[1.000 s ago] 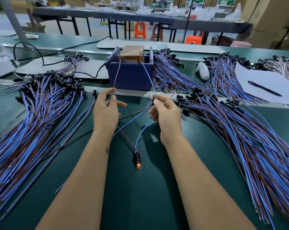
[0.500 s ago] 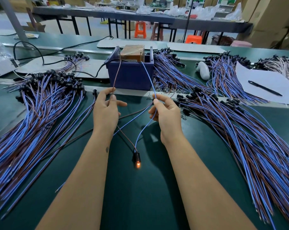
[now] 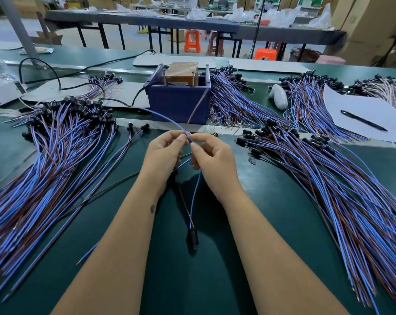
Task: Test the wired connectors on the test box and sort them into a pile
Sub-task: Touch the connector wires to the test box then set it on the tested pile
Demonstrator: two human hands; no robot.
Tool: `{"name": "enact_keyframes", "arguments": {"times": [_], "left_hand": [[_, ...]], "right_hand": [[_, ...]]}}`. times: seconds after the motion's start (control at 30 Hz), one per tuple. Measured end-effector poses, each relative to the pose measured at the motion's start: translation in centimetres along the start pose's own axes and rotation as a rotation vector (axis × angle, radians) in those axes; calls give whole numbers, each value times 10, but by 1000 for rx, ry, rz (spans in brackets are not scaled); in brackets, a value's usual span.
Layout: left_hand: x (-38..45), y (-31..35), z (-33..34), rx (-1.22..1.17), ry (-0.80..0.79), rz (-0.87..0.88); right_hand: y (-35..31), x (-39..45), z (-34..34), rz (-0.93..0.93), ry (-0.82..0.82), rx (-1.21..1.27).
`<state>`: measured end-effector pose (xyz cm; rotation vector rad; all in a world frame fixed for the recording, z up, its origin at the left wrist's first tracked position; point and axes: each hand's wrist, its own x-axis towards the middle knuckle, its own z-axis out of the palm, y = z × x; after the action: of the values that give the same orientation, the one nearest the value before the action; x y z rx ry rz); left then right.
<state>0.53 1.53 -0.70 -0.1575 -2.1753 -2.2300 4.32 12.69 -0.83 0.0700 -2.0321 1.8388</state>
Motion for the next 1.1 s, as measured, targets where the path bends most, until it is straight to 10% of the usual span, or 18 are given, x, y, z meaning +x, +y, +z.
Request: {"name": "enact_keyframes", "arguments": {"times": [0.6,0.8,0.93,1.1], "left_hand": [[4,5,-13,-654,55,-95],[-11,7,-5,-223,32,174],[-29,4,16,0,-255,285],[-38,-4,33,254,-484,242]], "right_hand": [[4,1,1,2,-275,55],[4,8,-14,66,-27,358],[5,16,-27,138,122,570],[10,20,-40,181,216,333]]}}
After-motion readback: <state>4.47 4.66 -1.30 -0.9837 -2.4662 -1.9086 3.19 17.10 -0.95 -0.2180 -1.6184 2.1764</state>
